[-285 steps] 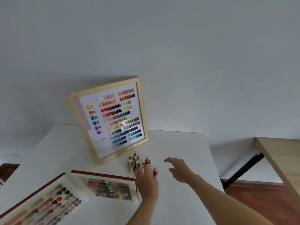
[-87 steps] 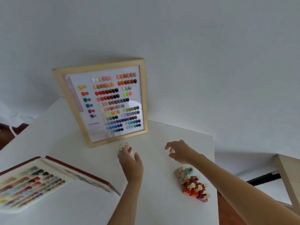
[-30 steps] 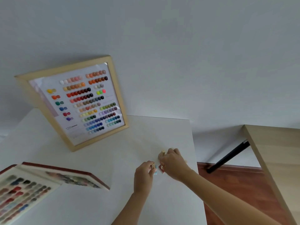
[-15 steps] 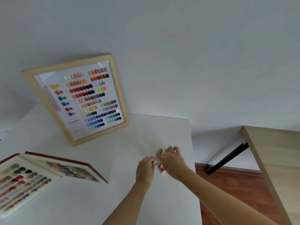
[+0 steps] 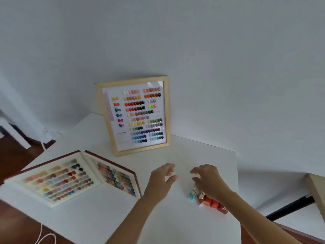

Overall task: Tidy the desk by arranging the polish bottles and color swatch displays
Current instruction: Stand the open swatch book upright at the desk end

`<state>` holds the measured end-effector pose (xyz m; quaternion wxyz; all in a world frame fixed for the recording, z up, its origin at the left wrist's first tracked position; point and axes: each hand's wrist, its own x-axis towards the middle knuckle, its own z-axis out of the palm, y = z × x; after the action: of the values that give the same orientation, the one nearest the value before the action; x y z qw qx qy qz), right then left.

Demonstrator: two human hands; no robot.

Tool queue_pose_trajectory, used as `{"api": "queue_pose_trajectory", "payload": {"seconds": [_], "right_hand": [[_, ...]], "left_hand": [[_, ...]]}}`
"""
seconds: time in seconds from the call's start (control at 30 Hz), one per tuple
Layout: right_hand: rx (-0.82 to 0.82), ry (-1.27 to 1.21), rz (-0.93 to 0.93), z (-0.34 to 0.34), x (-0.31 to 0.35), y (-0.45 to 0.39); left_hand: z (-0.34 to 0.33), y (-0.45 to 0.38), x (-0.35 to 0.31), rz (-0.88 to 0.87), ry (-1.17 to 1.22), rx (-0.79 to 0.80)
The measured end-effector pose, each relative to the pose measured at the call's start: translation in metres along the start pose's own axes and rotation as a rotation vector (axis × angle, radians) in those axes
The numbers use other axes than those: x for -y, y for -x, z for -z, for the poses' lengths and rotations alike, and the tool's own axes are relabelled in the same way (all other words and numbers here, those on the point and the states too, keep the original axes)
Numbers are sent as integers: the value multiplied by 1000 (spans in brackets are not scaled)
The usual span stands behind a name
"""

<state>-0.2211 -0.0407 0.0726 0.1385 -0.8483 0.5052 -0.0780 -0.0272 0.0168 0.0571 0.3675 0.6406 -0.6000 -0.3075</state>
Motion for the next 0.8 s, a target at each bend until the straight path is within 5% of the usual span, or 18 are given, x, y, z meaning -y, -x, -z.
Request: {"api": "queue_pose_trajectory", "payload": {"seconds": [0.2,0.4,0.67,0.8], "right_hand": [[2,-164,157,5,79,-33],[45,-451,235,4,176,-50],[176,-235,195,-24,241,-68],[128,-131,135,-32,250,-70]], "left_hand": [[100,44,3,35,155,95],[196,73,13,-4,211,-50],[313,91,96,-18,-165,-376],[355,94,138,68,-391,-345]]}}
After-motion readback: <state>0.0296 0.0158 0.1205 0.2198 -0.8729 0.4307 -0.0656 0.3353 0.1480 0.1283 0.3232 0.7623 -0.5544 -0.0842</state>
